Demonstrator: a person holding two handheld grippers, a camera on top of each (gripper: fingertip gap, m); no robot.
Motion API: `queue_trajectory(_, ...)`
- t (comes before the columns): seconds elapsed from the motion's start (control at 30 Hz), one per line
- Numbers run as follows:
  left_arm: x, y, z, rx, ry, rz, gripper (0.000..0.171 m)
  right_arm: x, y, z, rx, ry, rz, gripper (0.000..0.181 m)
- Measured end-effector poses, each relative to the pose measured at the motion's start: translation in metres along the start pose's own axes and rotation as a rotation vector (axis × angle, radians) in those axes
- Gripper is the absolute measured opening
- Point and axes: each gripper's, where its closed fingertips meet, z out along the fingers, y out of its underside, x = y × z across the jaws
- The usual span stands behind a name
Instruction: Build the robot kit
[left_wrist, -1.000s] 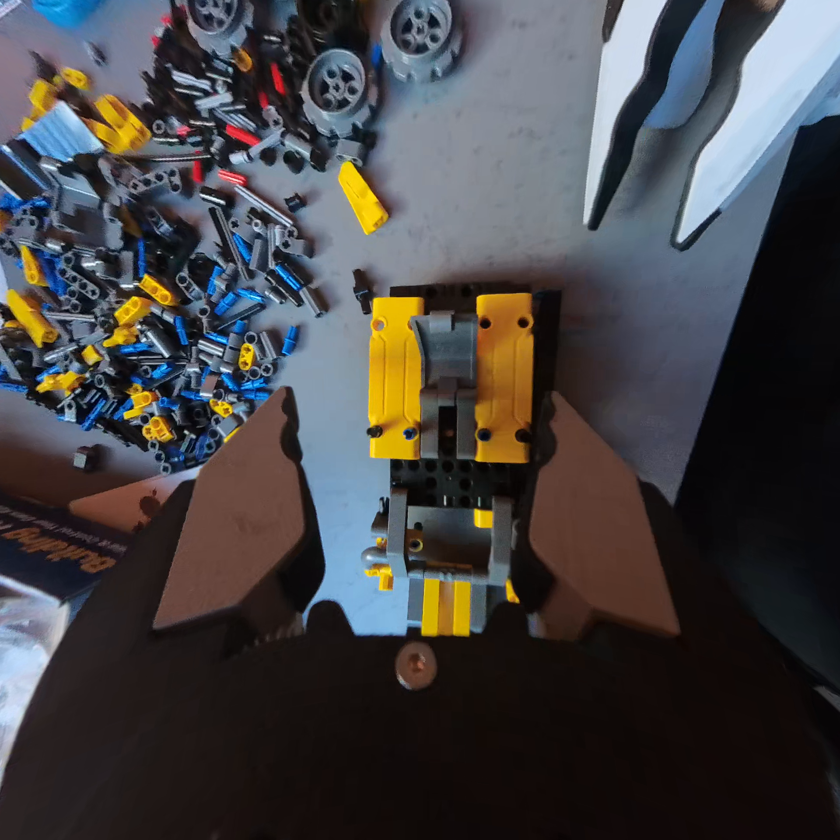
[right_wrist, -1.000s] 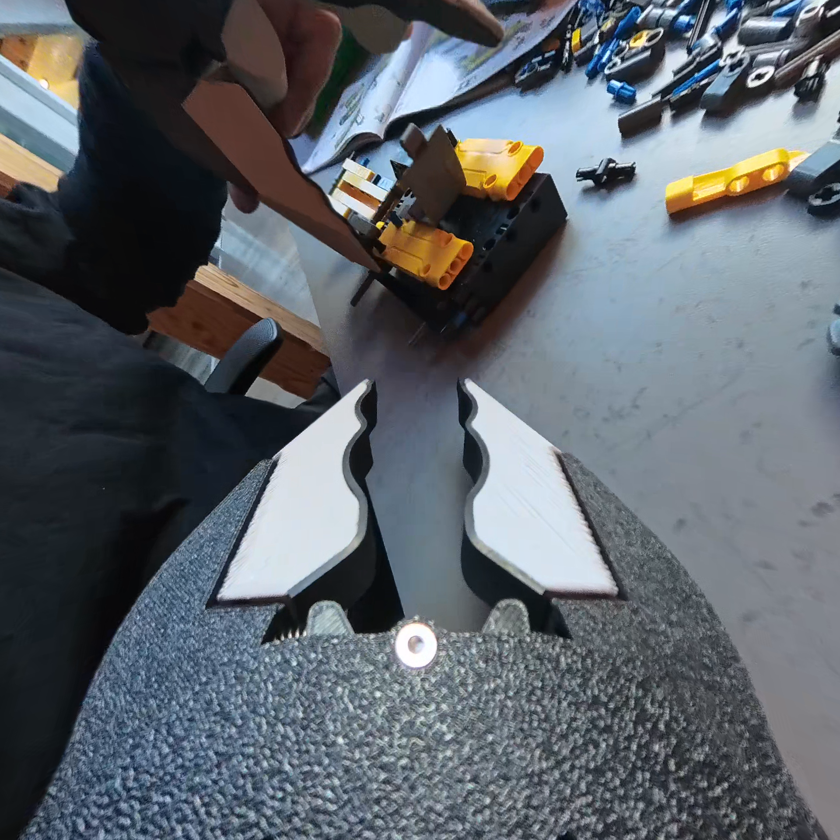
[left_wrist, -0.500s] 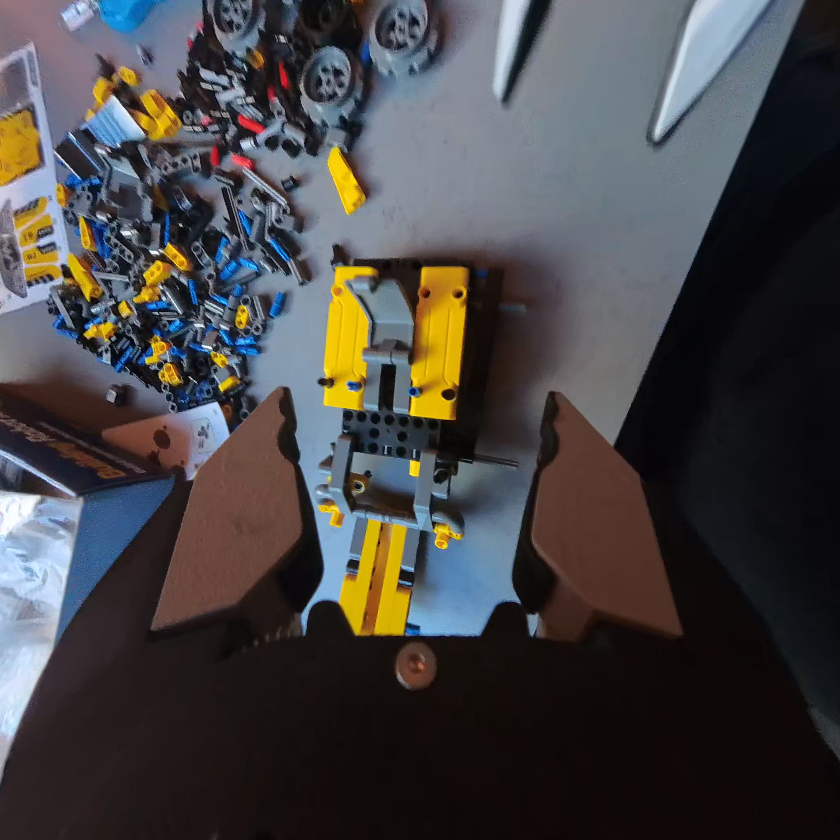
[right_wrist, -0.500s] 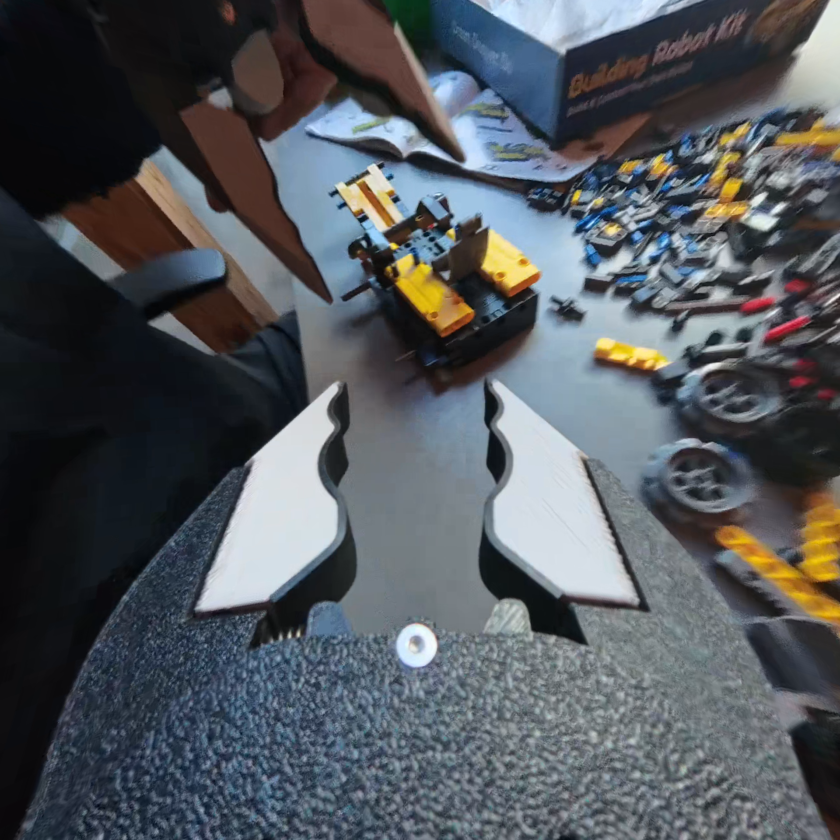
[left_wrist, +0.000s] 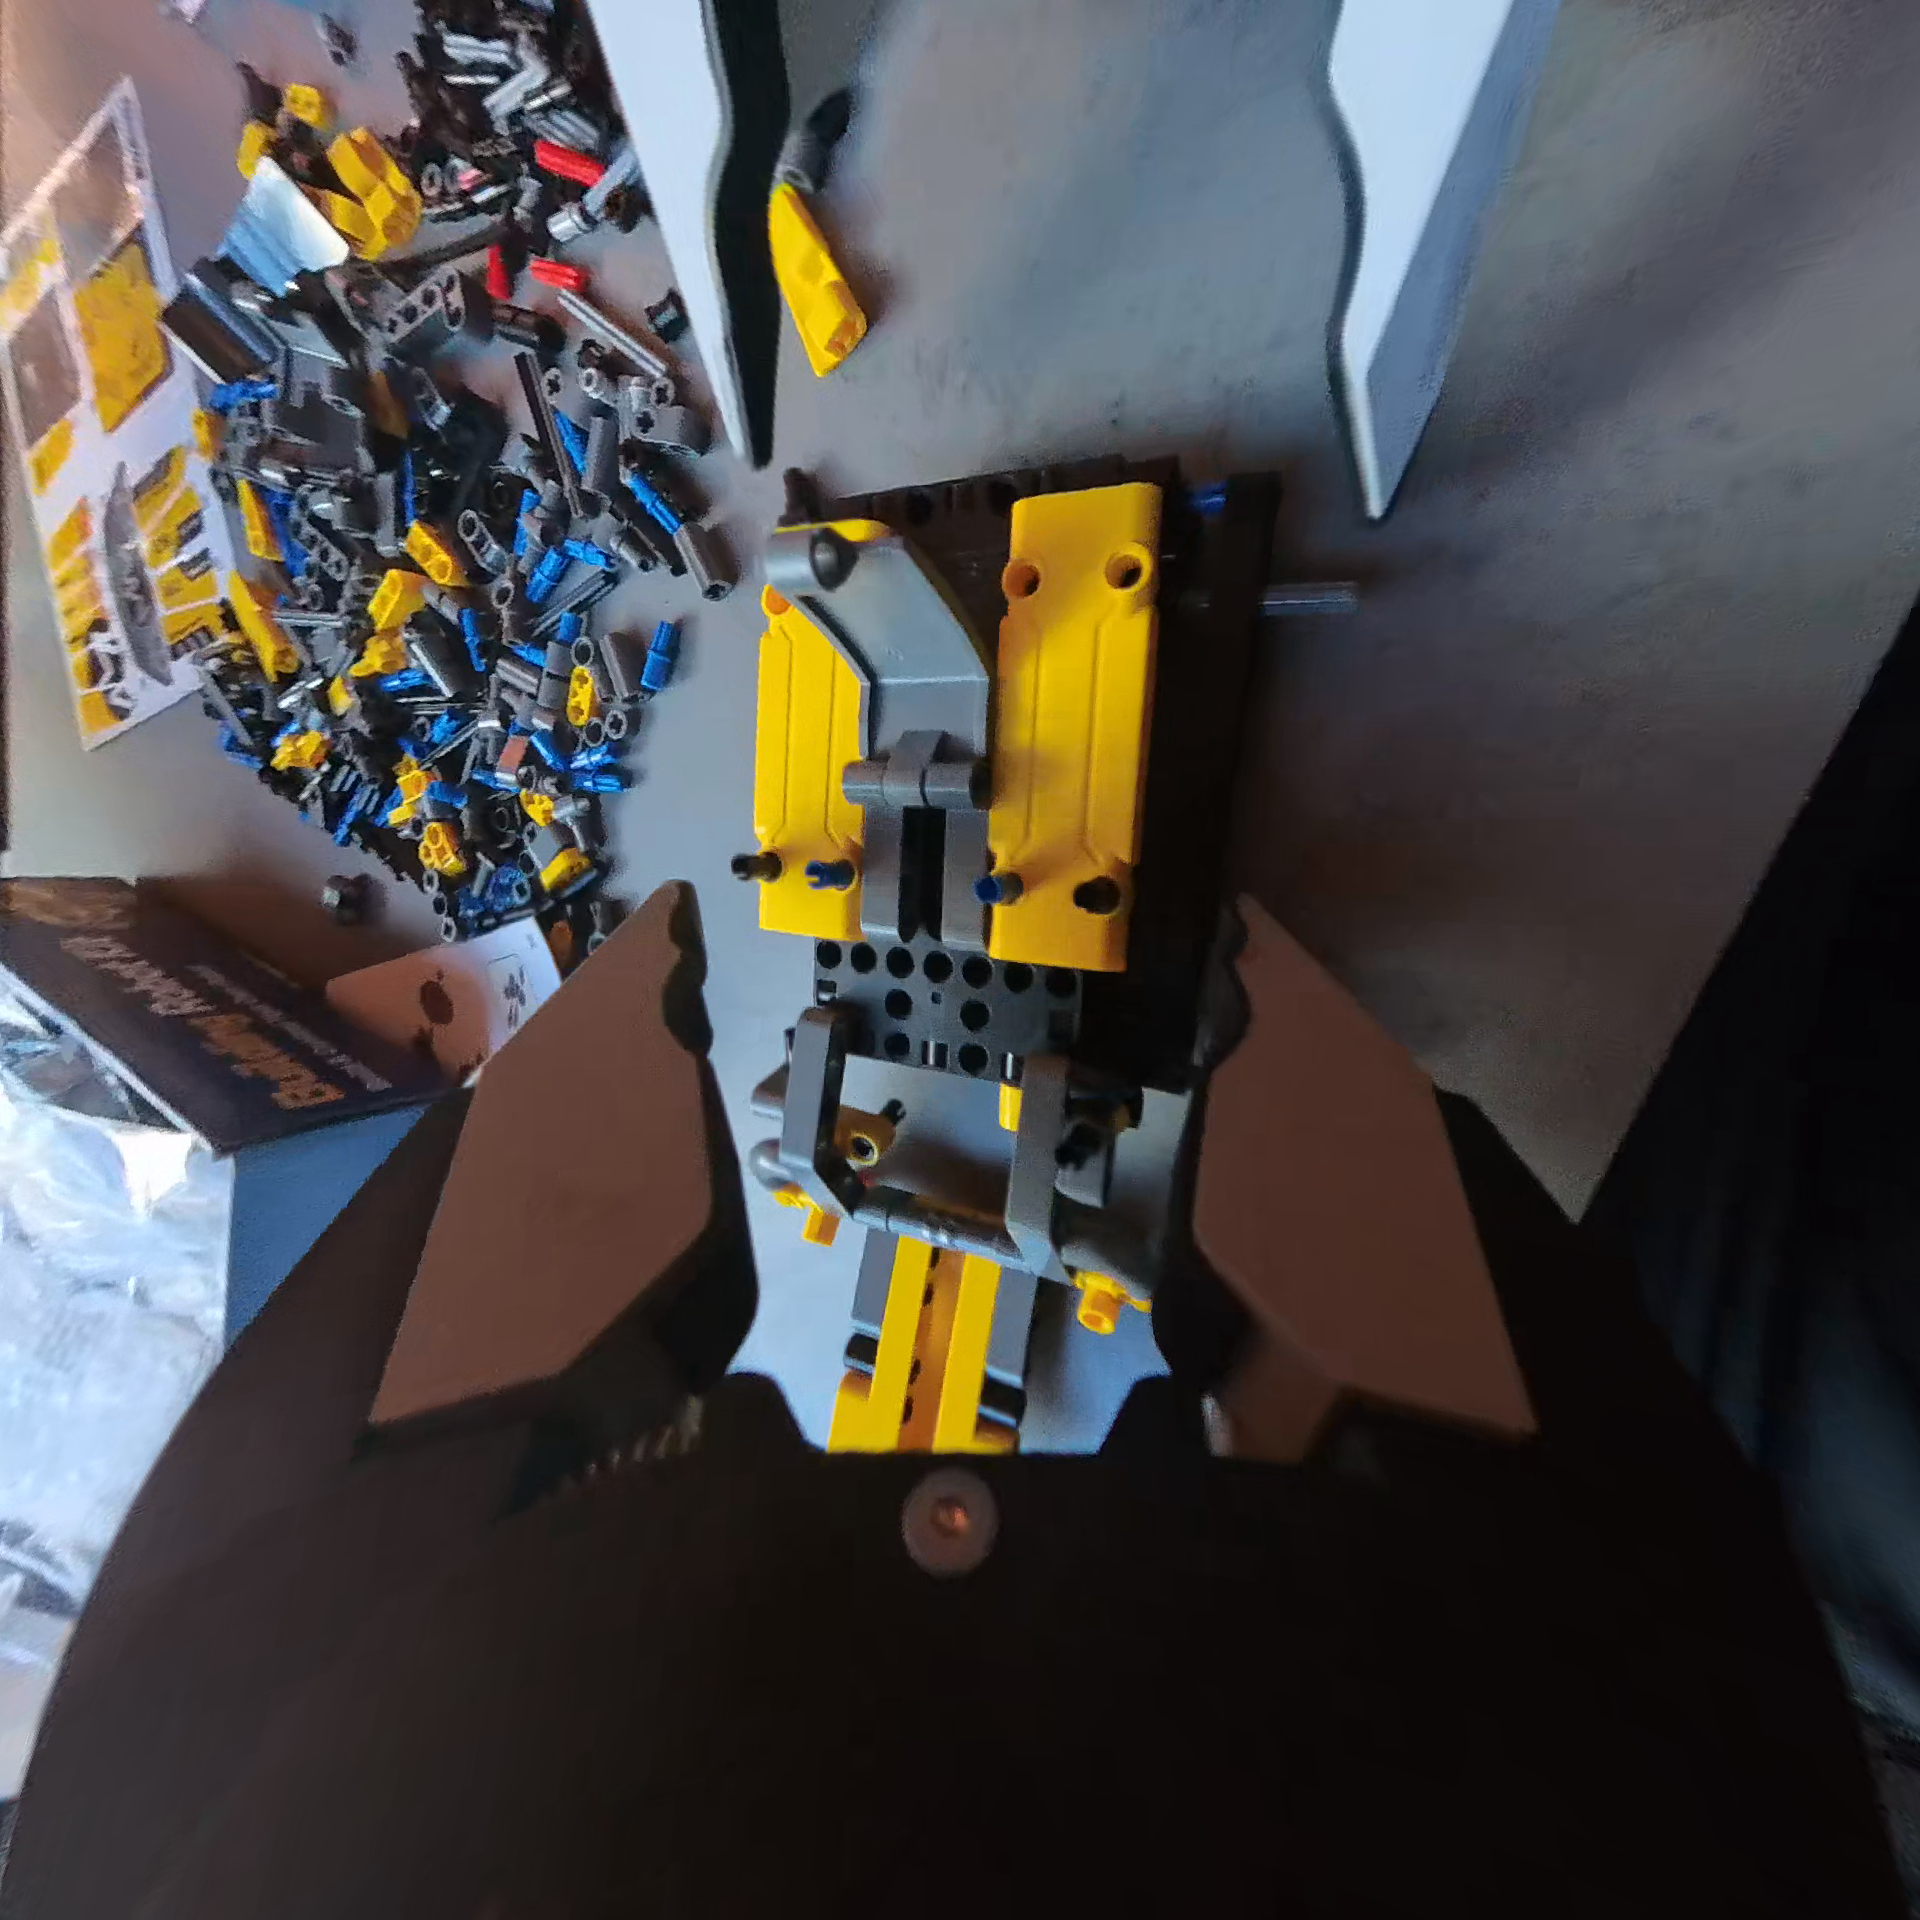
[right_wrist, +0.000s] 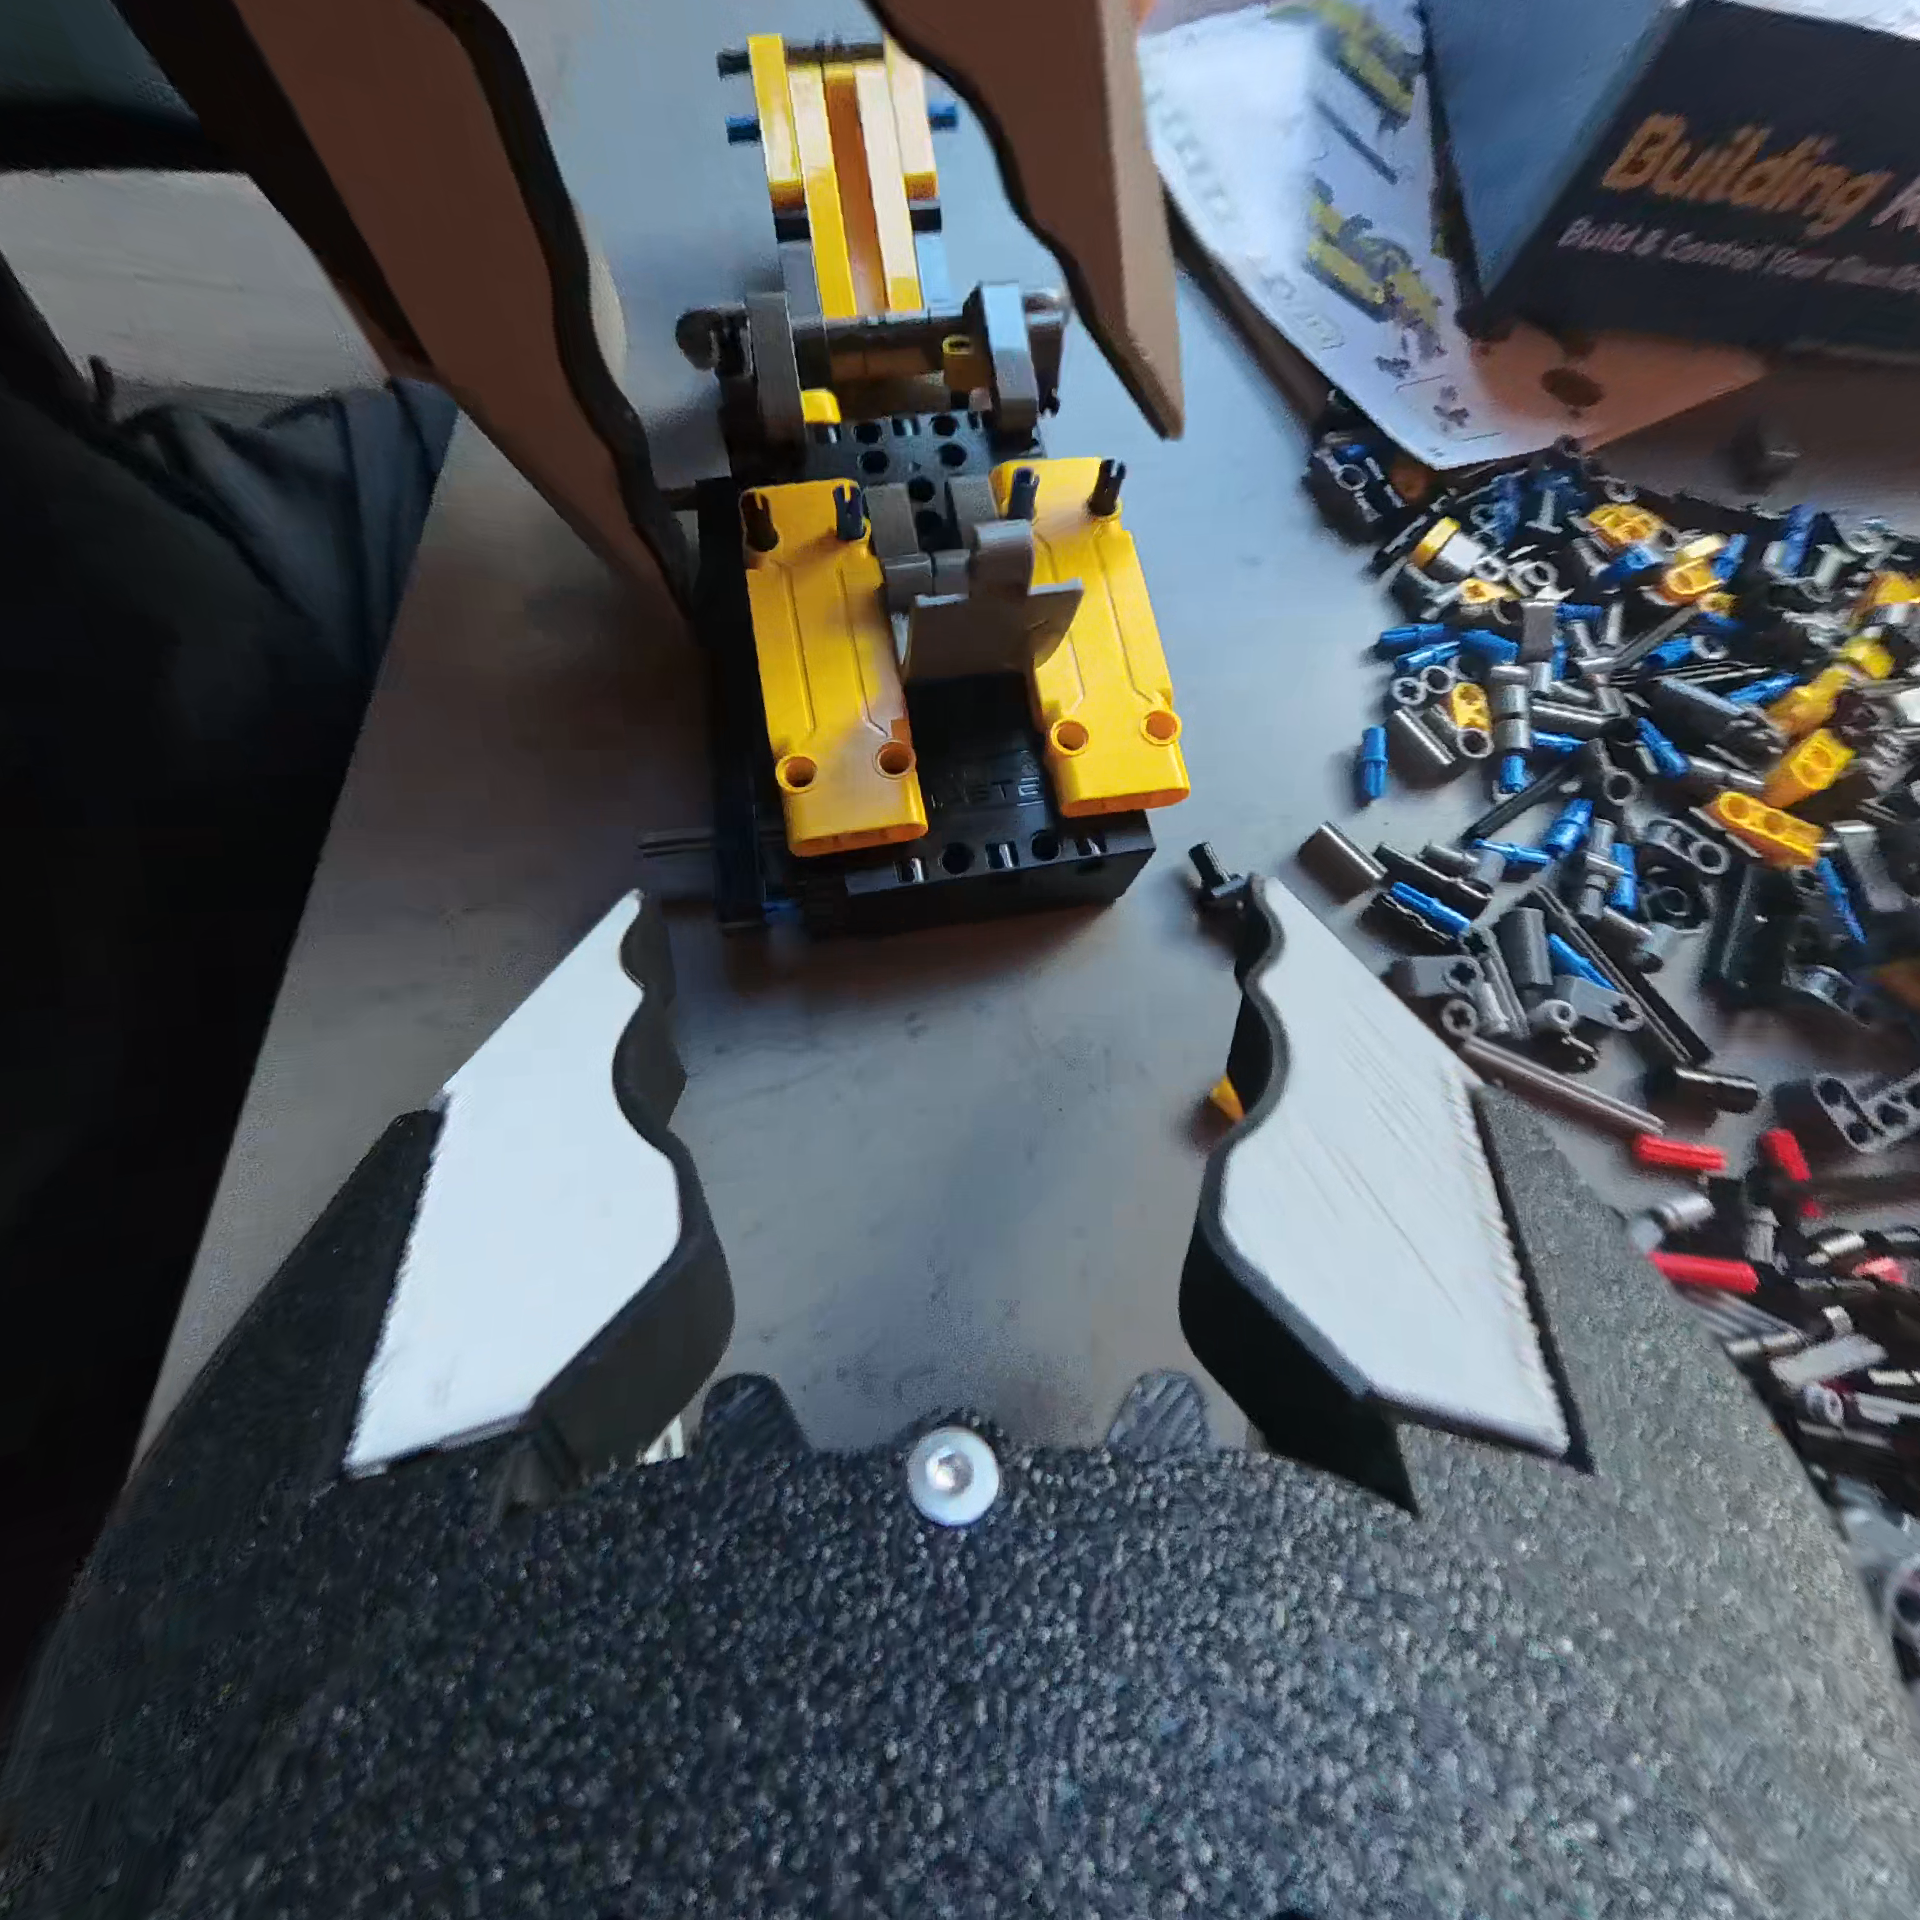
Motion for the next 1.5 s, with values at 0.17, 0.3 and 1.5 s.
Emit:
queue_trajectory(0.17,0.004,0.002,0.006,-0.023,0.132,-0.022,0.091,-0.006,0.002,0.017,-0.082,-0.1,-0.002,0.094)
queue_trajectory(0.3,0.002,0.012,0.002,-0.021,0.201,-0.04,0.094,-0.003,-0.001,0.02,-0.078,-0.122,0.011,0.093)
queue_trajectory(1.5,-0.043,0.095,-0.108,0.388,-0.317,-0.404,0.071,-0.011,-0.037,0.0,0.012,-0.563,0.776,0.092)
